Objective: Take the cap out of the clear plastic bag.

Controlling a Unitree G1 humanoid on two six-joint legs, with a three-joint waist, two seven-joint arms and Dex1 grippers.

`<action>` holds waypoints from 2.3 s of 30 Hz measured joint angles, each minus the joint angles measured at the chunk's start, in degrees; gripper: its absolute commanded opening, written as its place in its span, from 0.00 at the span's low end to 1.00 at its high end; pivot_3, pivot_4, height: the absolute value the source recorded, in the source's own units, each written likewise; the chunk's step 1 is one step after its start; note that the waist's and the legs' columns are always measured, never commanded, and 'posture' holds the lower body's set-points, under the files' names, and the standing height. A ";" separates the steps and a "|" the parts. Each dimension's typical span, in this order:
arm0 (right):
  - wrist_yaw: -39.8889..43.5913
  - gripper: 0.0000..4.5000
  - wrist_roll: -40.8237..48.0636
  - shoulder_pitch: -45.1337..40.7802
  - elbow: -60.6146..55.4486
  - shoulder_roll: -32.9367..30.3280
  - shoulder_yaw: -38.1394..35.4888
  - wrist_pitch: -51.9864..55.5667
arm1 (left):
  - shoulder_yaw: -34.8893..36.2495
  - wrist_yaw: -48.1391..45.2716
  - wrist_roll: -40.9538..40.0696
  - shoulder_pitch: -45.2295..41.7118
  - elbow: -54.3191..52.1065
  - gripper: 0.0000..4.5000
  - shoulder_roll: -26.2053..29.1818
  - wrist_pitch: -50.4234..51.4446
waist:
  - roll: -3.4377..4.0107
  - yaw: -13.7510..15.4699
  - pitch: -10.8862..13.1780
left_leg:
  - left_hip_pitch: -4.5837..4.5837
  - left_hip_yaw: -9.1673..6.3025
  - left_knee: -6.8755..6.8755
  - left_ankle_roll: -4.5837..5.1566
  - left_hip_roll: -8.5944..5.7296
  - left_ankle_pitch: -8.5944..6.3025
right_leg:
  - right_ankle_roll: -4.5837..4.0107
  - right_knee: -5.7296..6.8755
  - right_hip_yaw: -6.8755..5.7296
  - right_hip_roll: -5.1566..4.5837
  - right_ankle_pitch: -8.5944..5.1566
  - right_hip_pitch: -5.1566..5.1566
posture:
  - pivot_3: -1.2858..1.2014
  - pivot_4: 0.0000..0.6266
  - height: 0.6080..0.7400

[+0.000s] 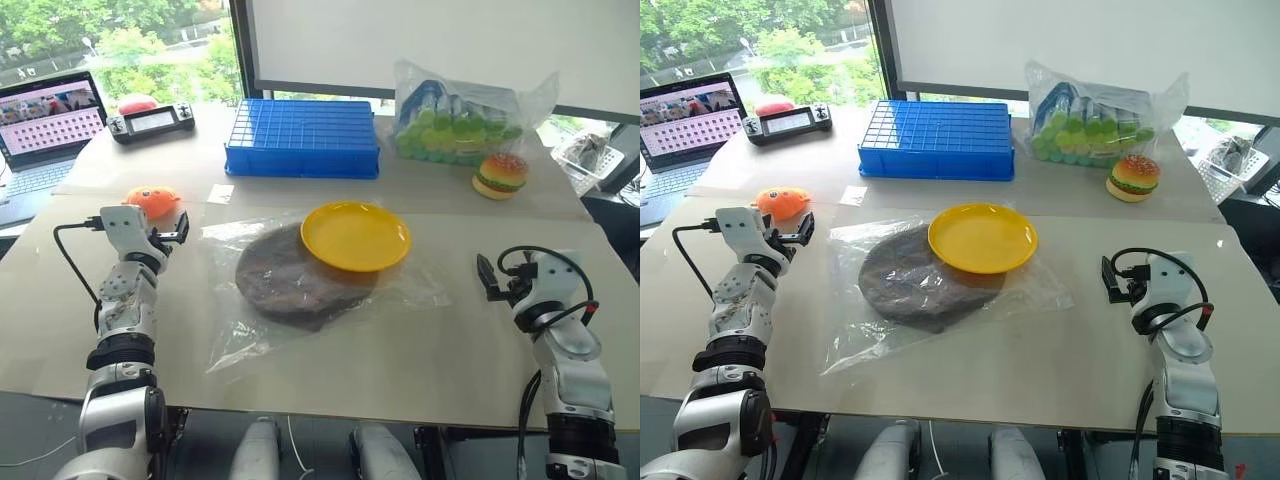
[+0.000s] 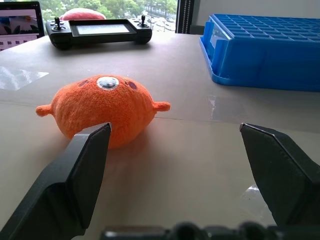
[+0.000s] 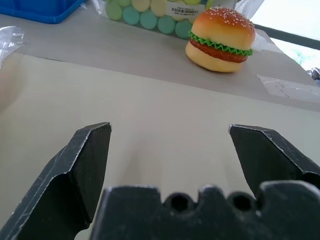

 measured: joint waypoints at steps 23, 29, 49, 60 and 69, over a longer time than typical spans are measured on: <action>27.55 1.00 36.92 -12.40 -33.29 -18.04 13.76 35.17 | -13.80 -44.61 -14.71 15.23 -43.67 0.98 17.03 29.26 | 0.18 -0.25 0.03 | 0.05 0.10 0.06 0.01 0.13 0.00 | 0.02 -0.04 0.06 0.08 -0.03 -0.01 | 0.52 0.24 0.92; 27.76 1.00 22.21 -17.03 -29.37 -17.09 26.91 30.28 | -14.19 -43.67 -14.69 14.60 -44.57 0.98 15.46 30.17 | 0.16 0.21 0.04 | -0.16 0.07 0.05 0.02 0.14 -0.01 | 0.01 -0.14 0.02 0.08 -0.02 -0.15 | 0.52 0.24 0.92; 24.49 0.70 -5.55 -19.66 -8.36 -10.15 36.04 13.42 | -15.21 -41.25 -14.30 15.06 -46.86 1.00 13.79 31.03 | 0.16 0.03 0.04 | -0.15 0.06 0.04 0.02 0.14 -0.01 | -0.02 -0.11 0.01 0.08 -0.01 -0.15 | 0.52 0.24 0.92; 23.84 0.00 -9.27 -22.03 -10.15 -8.77 33.20 9.39 | -15.27 -41.41 -13.64 15.51 -47.73 1.00 13.80 31.03 | 0.03 0.06 -0.06 | -0.03 0.04 0.04 0.02 0.15 -0.01 | -0.02 -0.10 -0.03 0.08 -0.01 -0.03 | 0.52 0.24 0.92; 23.37 0.00 -10.47 -22.09 -7.22 -9.48 31.12 7.88 | -15.54 -41.59 -13.37 15.79 -47.71 1.00 13.80 31.02 | 0.00 0.34 -0.07 | -0.04 0.04 0.06 0.02 0.13 -0.01 | -0.03 -0.10 -0.03 0.07 0.00 -0.01 | 0.52 0.24 0.92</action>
